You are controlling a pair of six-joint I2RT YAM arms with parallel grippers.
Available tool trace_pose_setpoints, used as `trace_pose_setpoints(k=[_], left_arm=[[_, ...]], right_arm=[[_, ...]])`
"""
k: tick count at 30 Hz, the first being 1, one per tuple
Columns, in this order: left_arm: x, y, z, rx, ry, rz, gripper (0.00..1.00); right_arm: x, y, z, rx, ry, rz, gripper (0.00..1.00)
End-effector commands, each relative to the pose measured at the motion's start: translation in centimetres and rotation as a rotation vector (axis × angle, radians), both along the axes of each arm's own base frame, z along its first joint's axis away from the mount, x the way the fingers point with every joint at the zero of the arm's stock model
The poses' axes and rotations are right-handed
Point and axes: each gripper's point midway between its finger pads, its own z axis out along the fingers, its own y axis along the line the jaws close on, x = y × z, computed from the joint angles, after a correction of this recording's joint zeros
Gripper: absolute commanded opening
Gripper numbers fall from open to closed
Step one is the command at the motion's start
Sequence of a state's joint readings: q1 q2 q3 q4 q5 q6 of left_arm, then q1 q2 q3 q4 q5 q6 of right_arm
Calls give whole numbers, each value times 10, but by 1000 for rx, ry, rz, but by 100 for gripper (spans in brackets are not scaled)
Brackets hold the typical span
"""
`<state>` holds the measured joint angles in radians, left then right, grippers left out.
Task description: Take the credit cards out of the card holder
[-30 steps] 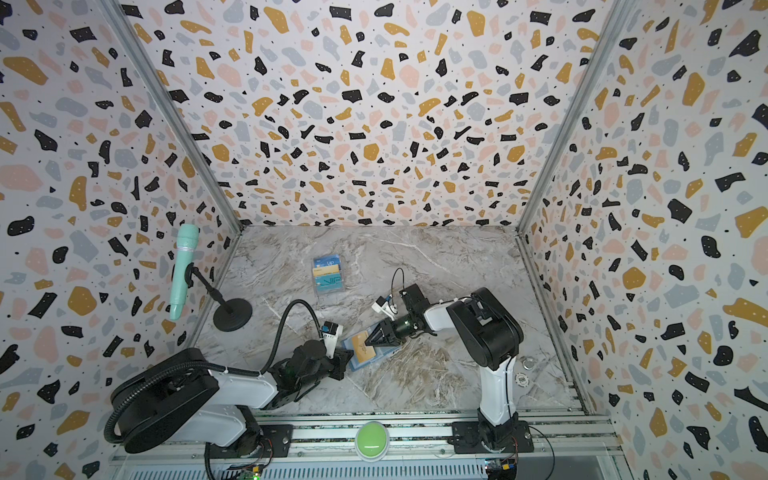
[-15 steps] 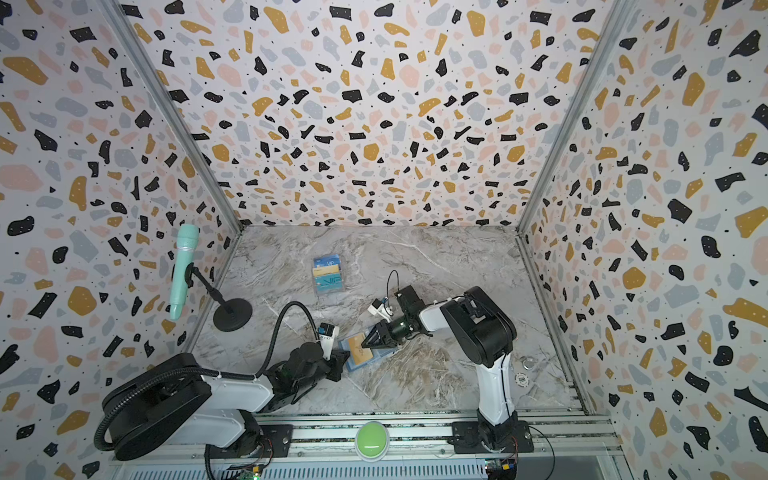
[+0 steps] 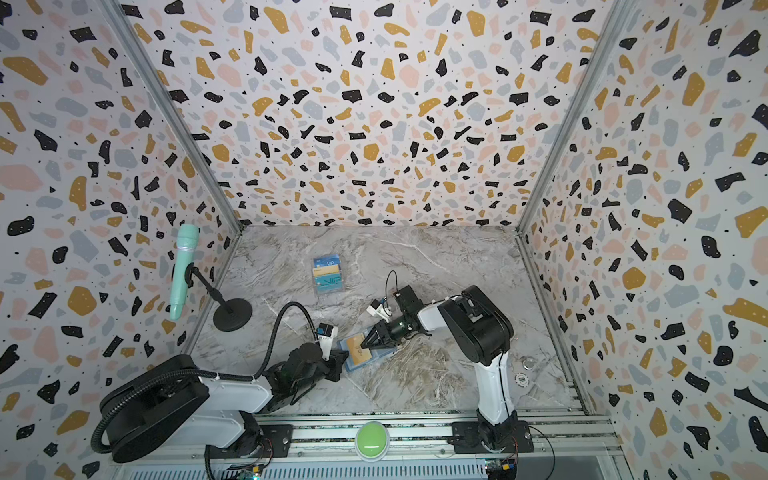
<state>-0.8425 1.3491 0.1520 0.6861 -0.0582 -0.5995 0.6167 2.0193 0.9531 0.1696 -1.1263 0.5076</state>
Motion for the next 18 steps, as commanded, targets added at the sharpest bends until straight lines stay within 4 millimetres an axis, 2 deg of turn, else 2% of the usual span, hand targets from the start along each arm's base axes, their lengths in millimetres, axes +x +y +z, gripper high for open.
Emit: trace_pose_setpoints(k=[1, 18], left_arm=[[-12, 7, -17, 46, 56, -17, 1], [-13, 13, -20, 56, 58, 3, 1]], right_arm=[[-20, 16, 10, 66, 18, 83, 33], [-26, 16, 21, 135, 24, 114, 29]])
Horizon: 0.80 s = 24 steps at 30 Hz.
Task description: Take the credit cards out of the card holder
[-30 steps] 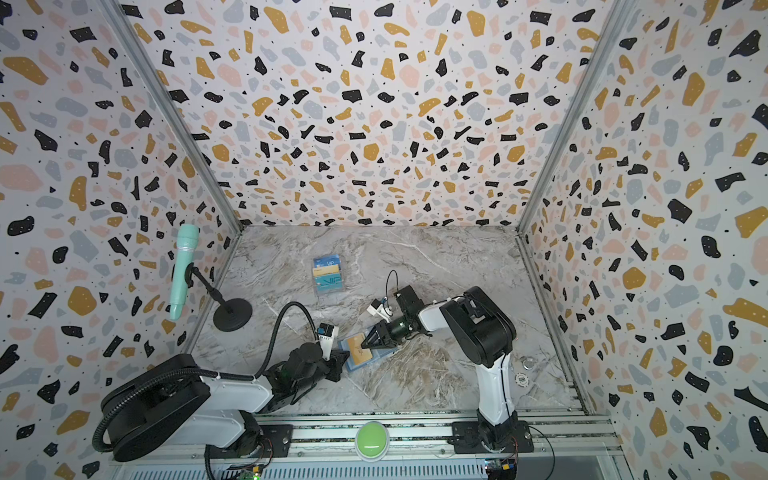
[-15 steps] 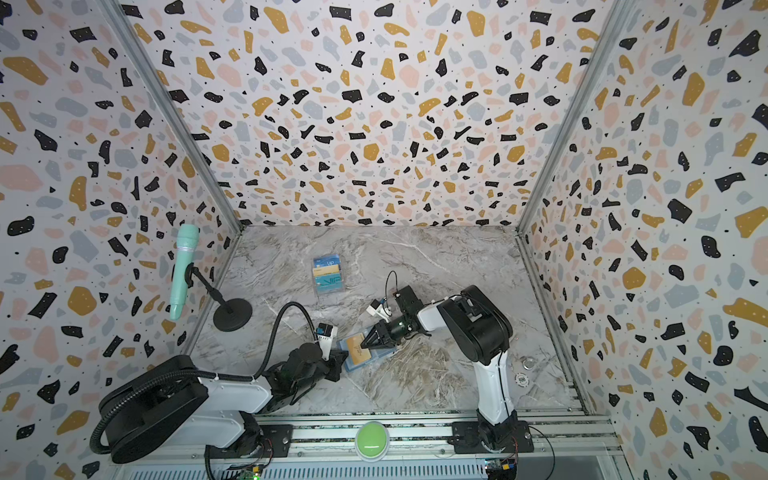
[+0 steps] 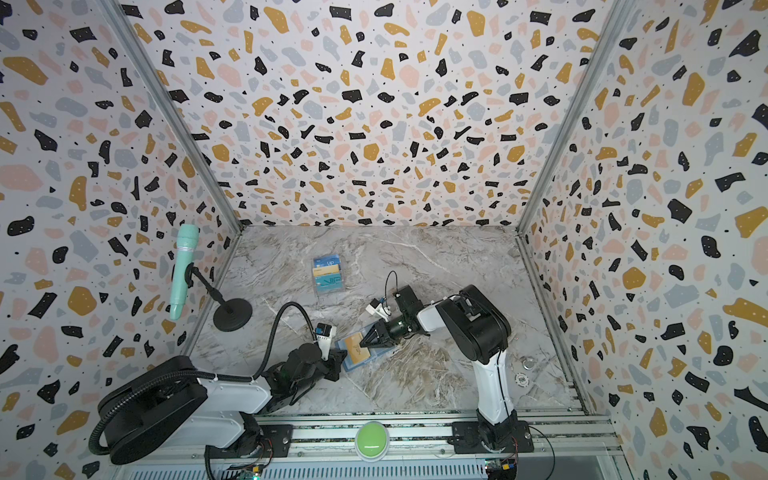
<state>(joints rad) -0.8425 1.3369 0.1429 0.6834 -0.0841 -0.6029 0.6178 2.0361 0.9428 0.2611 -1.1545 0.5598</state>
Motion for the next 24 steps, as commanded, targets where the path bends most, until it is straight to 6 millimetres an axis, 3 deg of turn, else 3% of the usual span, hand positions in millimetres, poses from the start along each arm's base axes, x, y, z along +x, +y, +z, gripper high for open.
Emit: trace_pose_setpoints(k=[1, 24], left_arm=[[-14, 9, -19, 47, 67, -16, 1], [-15, 16, -23, 70, 71, 7, 1]], right_arm=[[-27, 11, 19, 99, 15, 114, 29], [-14, -6, 29, 161, 23, 57, 20]])
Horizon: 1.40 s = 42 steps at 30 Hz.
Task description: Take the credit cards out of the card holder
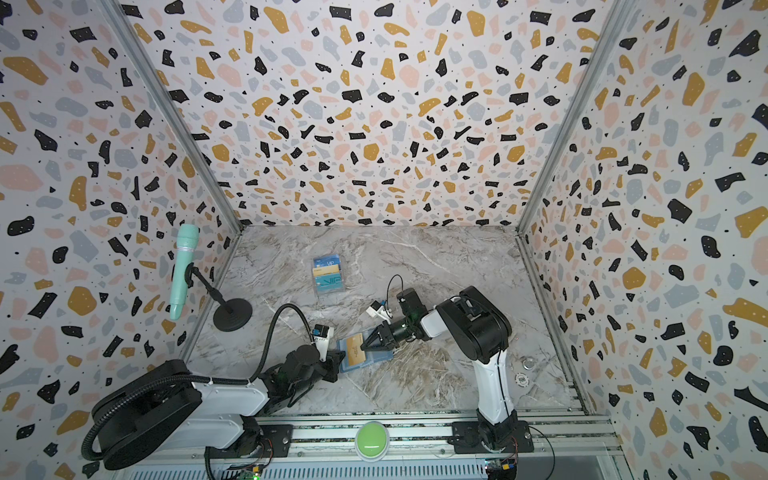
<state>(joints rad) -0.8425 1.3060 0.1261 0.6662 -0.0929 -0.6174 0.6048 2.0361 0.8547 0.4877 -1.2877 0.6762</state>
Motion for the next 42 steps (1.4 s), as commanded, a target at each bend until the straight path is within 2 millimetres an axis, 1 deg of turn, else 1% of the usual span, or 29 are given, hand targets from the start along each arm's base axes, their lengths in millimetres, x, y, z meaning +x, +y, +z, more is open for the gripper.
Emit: trace_pose_setpoints(k=[1, 8, 15, 20, 29, 31, 36, 42], left_arm=[[-12, 10, -22, 73, 65, -11, 1], [-11, 8, -22, 75, 66, -17, 1], [-11, 8, -22, 74, 64, -16, 1], [-11, 9, -21, 71, 63, -13, 1], [-11, 8, -20, 65, 61, -13, 1], [-10, 7, -17, 56, 56, -13, 1], [-6, 3, -2, 20, 20, -12, 1], [-1, 3, 11, 3, -27, -1, 1]], right_arm=[[1, 1, 13, 34, -28, 7, 20], [0, 8, 11, 31, -26, 4, 20], [-2, 17, -2, -7, -13, 18, 21], [-2, 20, -11, -49, -17, 22, 23], [-3, 26, -17, -72, -14, 26, 24], [-3, 25, -18, -76, -12, 24, 24], [-4, 24, -21, -93, -12, 21, 24], [-4, 23, -24, -107, -17, 19, 23]])
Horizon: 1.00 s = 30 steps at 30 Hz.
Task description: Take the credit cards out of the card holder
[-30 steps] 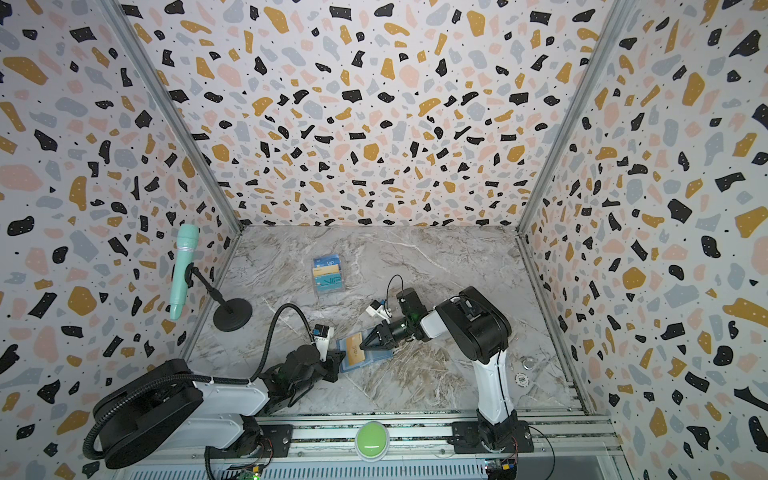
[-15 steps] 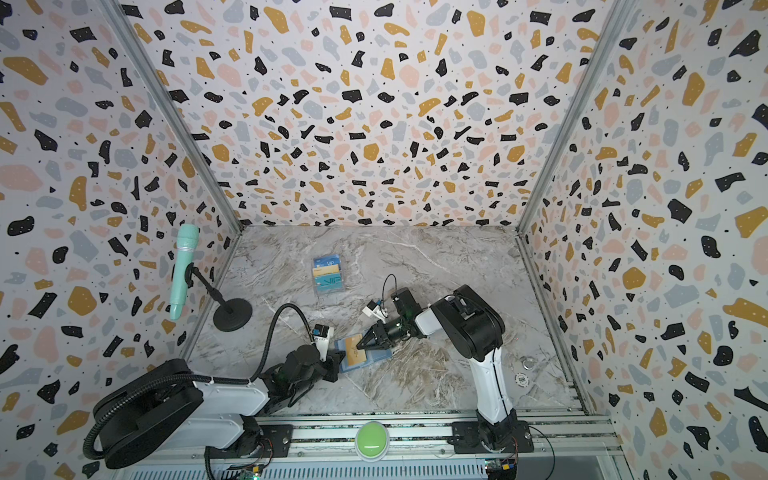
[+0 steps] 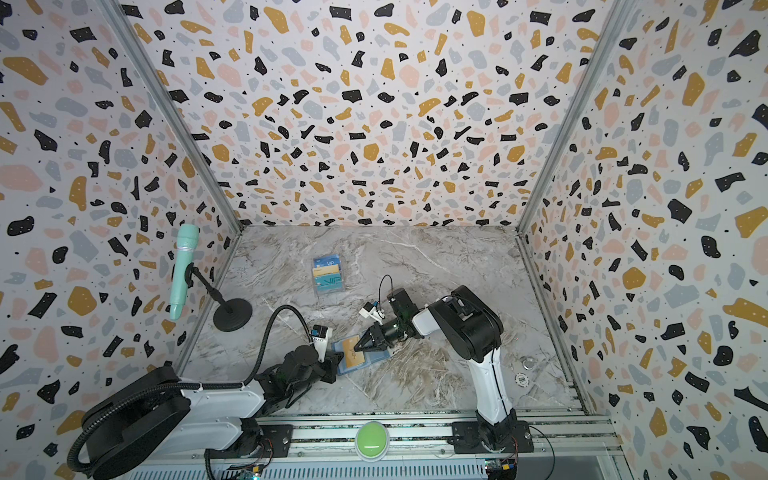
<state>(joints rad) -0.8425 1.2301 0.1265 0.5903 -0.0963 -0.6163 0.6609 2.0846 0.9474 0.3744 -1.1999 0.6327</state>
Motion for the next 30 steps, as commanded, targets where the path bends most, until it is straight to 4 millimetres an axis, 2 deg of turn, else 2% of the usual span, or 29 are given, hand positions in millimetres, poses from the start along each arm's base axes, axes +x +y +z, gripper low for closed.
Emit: trace_pose_setpoints(k=[1, 4, 13, 30], left_arm=[[2, -1, 7, 1, -29, -5, 1], [3, -3, 9, -2, -35, -8, 1], [0, 2, -4, 27, -6, -1, 0], [0, -3, 11, -29, -45, -18, 0]], right_arm=[[-5, 1, -8, -31, 5, 11, 23], [-5, 1, -9, -32, 4, 11, 23], [-5, 0, -11, -37, 5, 9, 23], [-6, 0, -15, -48, 13, 11, 23]])
